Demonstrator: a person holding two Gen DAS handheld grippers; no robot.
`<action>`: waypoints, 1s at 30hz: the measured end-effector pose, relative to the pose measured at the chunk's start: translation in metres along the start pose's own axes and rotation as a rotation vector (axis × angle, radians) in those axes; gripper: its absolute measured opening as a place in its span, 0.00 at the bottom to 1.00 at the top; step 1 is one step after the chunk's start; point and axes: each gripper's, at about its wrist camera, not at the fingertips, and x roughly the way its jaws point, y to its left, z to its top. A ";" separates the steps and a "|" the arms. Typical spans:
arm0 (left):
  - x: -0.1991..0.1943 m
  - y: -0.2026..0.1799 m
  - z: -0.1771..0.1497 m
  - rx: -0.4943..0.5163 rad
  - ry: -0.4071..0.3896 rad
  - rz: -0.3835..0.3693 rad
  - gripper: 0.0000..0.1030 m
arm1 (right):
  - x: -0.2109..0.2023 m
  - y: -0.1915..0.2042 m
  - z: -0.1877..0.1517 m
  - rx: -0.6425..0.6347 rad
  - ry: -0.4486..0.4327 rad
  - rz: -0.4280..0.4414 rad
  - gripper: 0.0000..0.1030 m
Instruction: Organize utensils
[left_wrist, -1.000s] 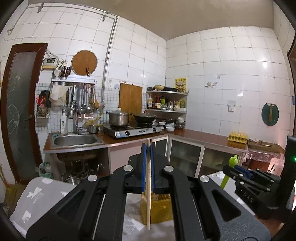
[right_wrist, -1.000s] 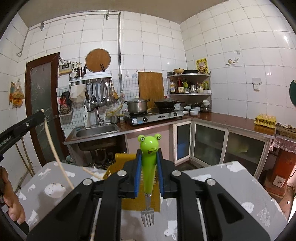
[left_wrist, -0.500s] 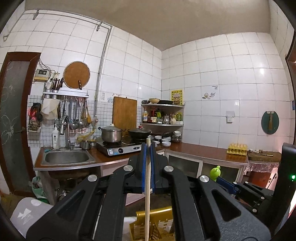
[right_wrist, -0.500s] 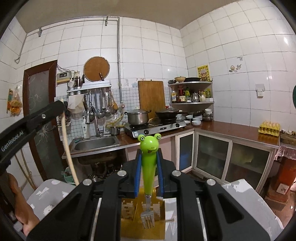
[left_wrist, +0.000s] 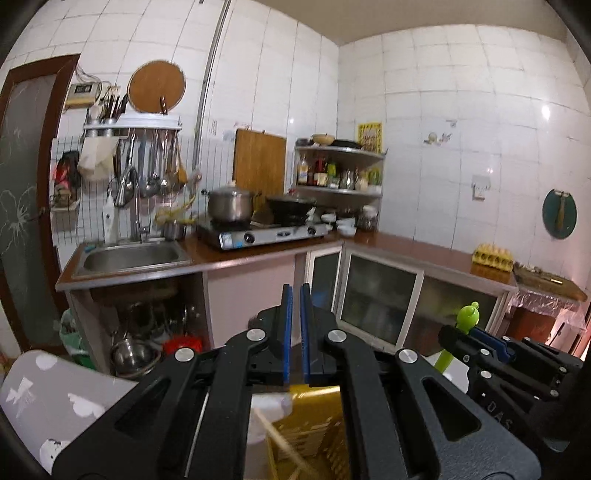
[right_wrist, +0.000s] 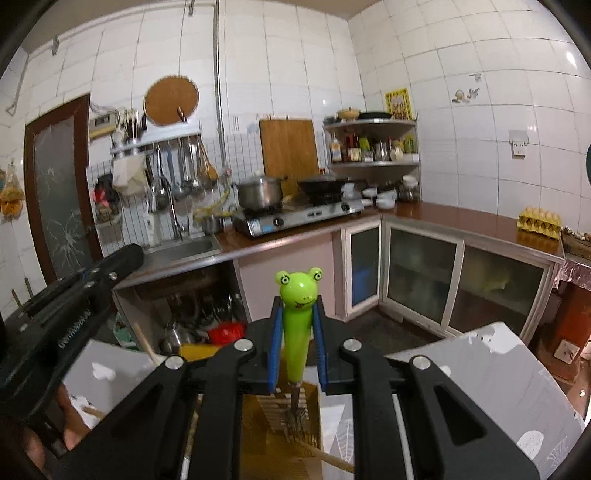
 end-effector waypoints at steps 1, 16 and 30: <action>-0.002 0.004 0.000 -0.001 0.003 0.007 0.03 | 0.003 0.002 -0.002 -0.012 0.006 -0.004 0.15; -0.139 0.062 0.005 -0.043 0.001 0.085 0.95 | -0.070 -0.003 -0.004 -0.061 0.062 -0.057 0.67; -0.171 0.085 -0.104 -0.011 0.282 0.153 0.95 | -0.113 -0.020 -0.143 -0.026 0.326 -0.144 0.73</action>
